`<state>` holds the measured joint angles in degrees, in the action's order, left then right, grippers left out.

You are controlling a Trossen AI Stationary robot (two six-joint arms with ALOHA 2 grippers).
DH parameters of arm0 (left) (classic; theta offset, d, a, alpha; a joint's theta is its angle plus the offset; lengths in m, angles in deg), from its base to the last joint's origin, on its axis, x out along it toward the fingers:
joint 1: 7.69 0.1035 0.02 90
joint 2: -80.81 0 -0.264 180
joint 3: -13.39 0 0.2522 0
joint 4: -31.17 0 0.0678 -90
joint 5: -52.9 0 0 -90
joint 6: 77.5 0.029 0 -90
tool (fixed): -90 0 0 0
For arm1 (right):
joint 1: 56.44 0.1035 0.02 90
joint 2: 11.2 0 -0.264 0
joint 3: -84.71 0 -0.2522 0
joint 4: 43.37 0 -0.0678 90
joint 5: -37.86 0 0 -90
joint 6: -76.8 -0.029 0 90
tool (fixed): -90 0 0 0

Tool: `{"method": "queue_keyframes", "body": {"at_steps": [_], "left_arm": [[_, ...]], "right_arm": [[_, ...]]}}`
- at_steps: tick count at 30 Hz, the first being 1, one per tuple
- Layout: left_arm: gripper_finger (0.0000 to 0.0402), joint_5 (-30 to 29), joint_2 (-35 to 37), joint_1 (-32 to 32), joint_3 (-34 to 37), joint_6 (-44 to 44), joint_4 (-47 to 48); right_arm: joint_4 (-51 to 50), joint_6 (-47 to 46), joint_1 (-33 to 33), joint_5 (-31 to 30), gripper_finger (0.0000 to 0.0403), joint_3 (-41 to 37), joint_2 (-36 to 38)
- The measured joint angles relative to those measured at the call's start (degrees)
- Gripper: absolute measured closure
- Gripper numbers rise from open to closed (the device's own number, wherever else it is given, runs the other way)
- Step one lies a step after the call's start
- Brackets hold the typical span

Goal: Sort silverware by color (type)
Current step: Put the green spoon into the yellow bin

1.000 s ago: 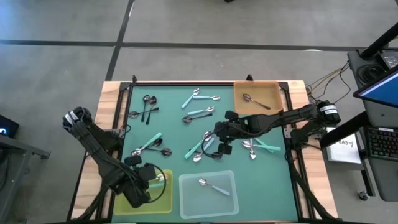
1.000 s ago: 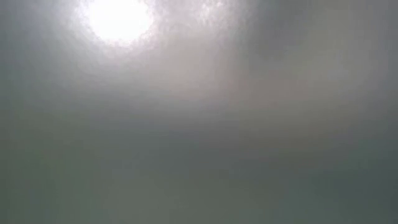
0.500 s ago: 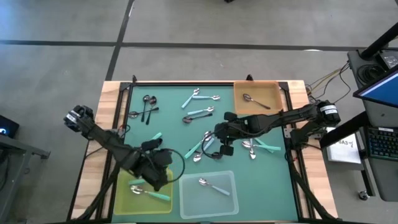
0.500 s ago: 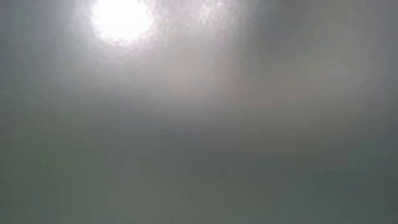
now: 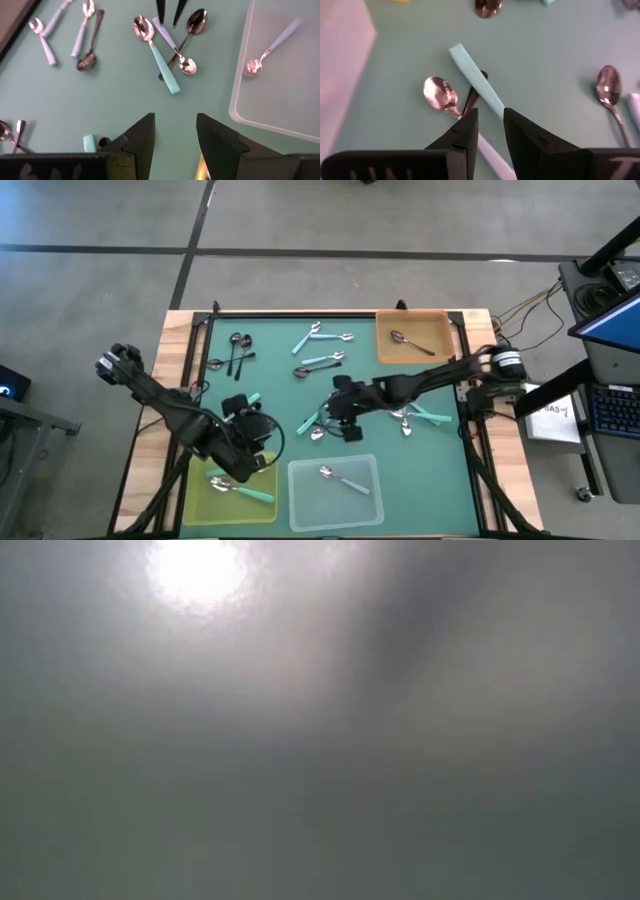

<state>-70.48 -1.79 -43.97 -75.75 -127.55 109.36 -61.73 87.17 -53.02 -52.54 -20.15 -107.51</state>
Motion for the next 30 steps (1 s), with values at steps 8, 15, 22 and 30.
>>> {"method": "queue_keyframes", "body": {"at_steps": [8,15,22,30], "left_arm": [[0.0271,-0.67,1.43,-0.75,0.02,-0.38,4.5],[0.0271,-0.66,2.52,-1.45,0.04,-1.72,7.88],[0.0271,-1.23,3.21,-1.48,0.07,-1.7,9.05],[0.0271,-2.74,3.31,-1.91,1.7,-4.66,8.75]], "right_arm": [[-4.98,2.08,-2.47,0.58,0.0321,9.56,-11.0],[-13.89,3.45,-3.87,4.98,0.0319,17.21,-17.22],[-15.41,6.76,-3.86,5.25,0.0292,20.52,-21.51],[-18.8,2.38,-3.94,5.14,0.0331,21.76,-22.24]]}}
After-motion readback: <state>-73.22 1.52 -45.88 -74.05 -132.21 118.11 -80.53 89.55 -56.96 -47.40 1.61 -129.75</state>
